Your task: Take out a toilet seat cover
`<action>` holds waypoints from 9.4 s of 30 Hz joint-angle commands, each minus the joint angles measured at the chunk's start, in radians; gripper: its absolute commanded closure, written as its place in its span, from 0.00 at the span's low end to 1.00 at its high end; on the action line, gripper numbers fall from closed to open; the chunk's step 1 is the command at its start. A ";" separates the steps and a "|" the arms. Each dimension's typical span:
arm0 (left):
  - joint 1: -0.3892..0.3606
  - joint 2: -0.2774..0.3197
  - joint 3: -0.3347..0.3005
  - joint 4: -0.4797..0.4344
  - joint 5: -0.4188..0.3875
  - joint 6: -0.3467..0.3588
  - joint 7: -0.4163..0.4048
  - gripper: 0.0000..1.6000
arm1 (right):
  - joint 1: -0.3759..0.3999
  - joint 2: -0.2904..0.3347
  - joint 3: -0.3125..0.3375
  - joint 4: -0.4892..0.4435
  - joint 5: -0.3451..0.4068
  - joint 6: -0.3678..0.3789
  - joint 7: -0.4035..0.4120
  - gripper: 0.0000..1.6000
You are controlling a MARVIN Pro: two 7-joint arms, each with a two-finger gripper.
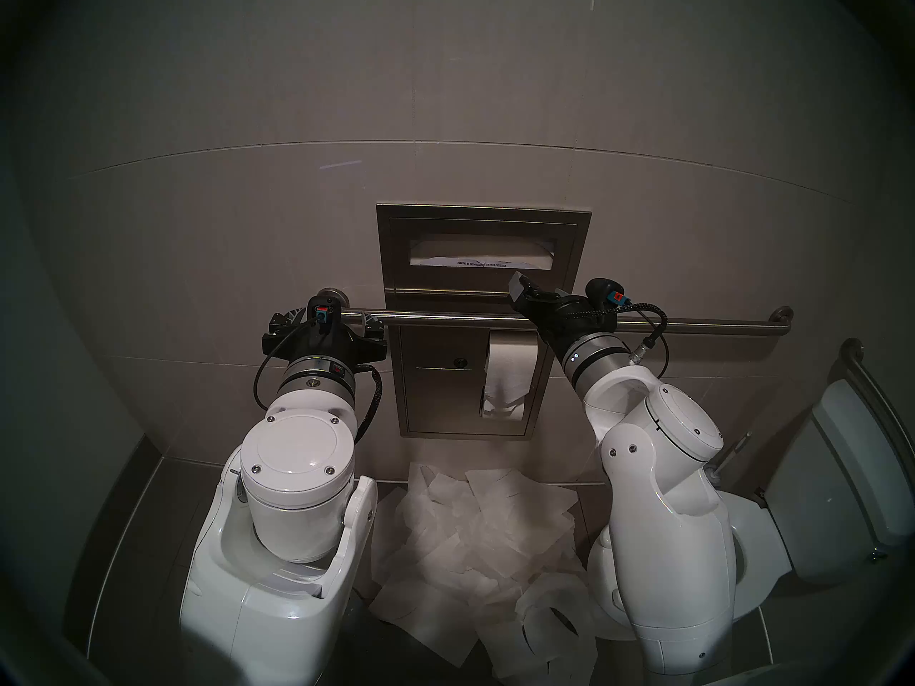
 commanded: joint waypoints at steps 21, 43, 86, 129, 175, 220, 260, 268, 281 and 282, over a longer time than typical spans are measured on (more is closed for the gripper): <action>-0.014 0.002 0.003 -0.023 -0.007 -0.006 0.008 0.00 | 0.169 -0.004 -0.039 0.216 -0.044 -0.006 0.064 0.00; -0.016 0.006 0.005 -0.023 -0.012 -0.006 0.015 0.00 | 0.342 -0.033 -0.004 0.416 -0.117 -0.054 0.151 0.00; -0.017 0.011 0.008 -0.013 -0.021 -0.006 0.029 0.00 | 0.662 -0.100 0.074 0.798 -0.197 -0.124 0.199 0.00; -0.017 0.016 0.012 0.001 -0.030 -0.004 0.046 0.00 | 0.868 -0.130 0.159 1.099 -0.148 -0.147 0.233 0.00; -0.021 0.022 0.017 -0.002 -0.040 -0.006 0.061 0.00 | 1.151 -0.121 0.253 1.477 -0.029 -0.173 0.312 1.00; -0.023 0.035 0.014 -0.025 -0.052 -0.004 0.049 0.00 | 0.960 -0.226 0.290 1.497 0.082 -0.296 0.559 1.00; -0.022 0.032 0.013 -0.021 -0.048 -0.004 0.046 0.00 | 0.905 -0.089 0.262 1.318 -0.017 -0.254 0.517 0.00; -0.022 0.032 0.012 -0.019 -0.048 -0.004 0.045 0.00 | 0.890 -0.076 0.138 1.254 -0.152 -0.243 0.551 0.00; -0.022 0.031 0.012 -0.019 -0.048 -0.004 0.045 0.00 | 0.820 -0.051 0.104 1.151 -0.222 -0.255 0.533 0.00; -0.022 0.030 0.012 -0.019 -0.048 -0.004 0.045 0.00 | 0.822 -0.050 0.104 1.162 -0.224 -0.258 0.532 0.00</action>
